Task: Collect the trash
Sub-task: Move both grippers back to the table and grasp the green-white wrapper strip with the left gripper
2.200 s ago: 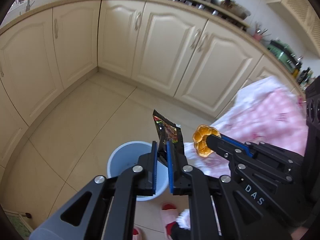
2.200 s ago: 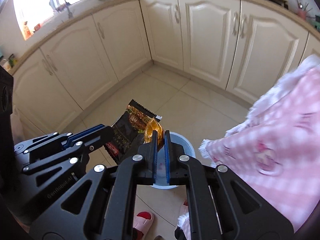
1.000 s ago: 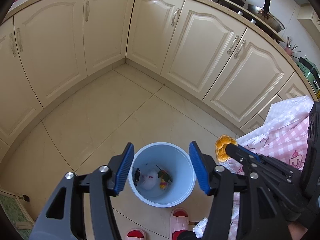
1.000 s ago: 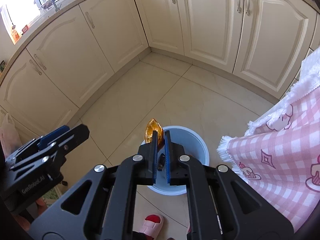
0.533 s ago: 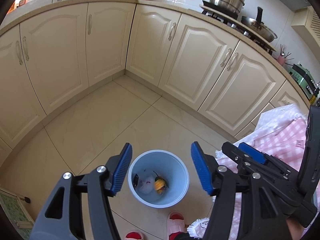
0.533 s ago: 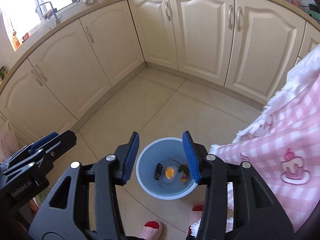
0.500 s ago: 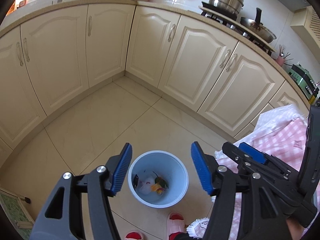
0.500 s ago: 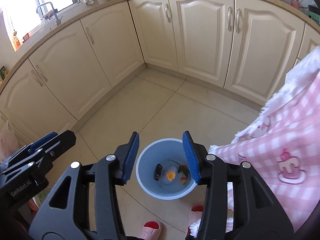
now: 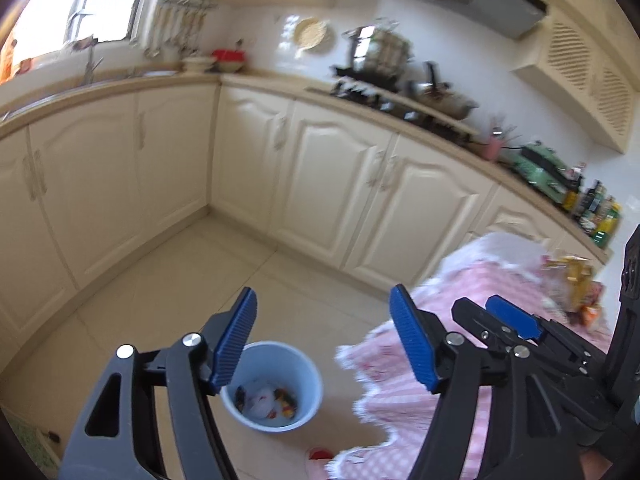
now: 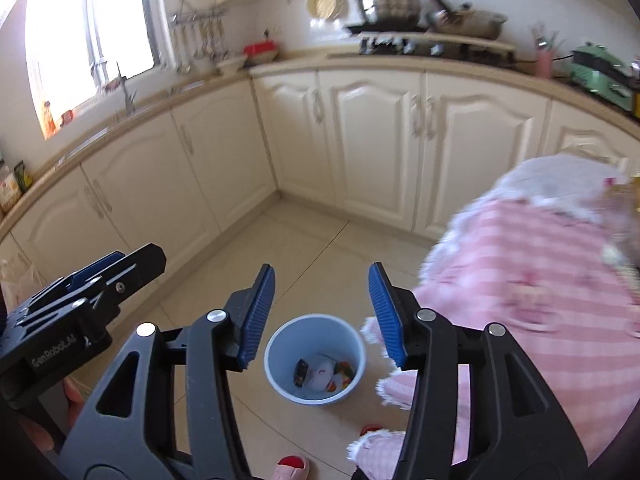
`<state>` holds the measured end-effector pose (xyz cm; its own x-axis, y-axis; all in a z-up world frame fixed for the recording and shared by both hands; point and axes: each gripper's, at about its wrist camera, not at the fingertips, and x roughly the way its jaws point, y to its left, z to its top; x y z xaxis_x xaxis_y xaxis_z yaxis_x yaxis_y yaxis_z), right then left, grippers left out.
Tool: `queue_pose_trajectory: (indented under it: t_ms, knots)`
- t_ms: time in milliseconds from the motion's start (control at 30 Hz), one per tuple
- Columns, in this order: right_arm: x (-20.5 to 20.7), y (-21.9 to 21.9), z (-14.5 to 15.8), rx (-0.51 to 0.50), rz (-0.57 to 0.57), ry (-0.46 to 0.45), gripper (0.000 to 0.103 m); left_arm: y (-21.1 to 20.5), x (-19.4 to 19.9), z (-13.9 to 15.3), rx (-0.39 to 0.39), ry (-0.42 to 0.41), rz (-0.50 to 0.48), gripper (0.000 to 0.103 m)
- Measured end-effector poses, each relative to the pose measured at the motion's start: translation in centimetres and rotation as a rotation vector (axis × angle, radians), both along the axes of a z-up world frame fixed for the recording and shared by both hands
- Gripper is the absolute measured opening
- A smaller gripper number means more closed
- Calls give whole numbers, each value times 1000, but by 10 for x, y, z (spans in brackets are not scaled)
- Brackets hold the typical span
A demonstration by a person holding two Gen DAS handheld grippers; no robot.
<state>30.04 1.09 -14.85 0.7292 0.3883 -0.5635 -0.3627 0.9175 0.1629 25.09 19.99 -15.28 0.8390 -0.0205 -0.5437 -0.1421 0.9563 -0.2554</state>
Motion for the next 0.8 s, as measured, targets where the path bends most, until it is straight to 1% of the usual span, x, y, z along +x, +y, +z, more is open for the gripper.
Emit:
queue_pose_trajectory:
  t_ms: [33, 100, 167, 200, 233, 300, 367, 433, 600, 733, 800]
  knots:
    - [-6, -10, 4, 1, -12, -8, 51, -14, -2, 8, 1, -14, -29, 70]
    - [-17, -47, 17, 7, -55, -30, 52, -43, -4, 22, 9, -33, -84, 71]
    - [-27, -80, 24, 4, -97, -48, 53, -69, -4, 30, 21, -41, -137, 71]
    - [-33, -98, 27, 0, -122, -57, 54, -88, -2, 35, 26, -42, -175, 71]
    - [-38, -121, 30, -5, -155, -64, 55, -101, -1, 37, 29, -41, -197, 73]
    - [-45, -152, 34, -10, -201, -71, 56, -132, 3, 40, 34, -35, -261, 75]
    - [-50, -188, 36, -21, -261, -80, 57, -170, 11, 42, 46, -21, -327, 75]
    - [-51, -226, 34, -14, -321, -71, 58, -204, 16, 40, 63, -5, -383, 75]
    - [-47, -287, 22, -15, -411, -41, 60, -275, 38, 27, 111, 56, -499, 75]
    - [-39, -322, 9, -11, -456, -8, 61, -314, 62, 14, 123, 119, -533, 75]
    - [-33, -335, 3, -11, -468, 3, 62, -327, 72, 8, 130, 138, -533, 75]
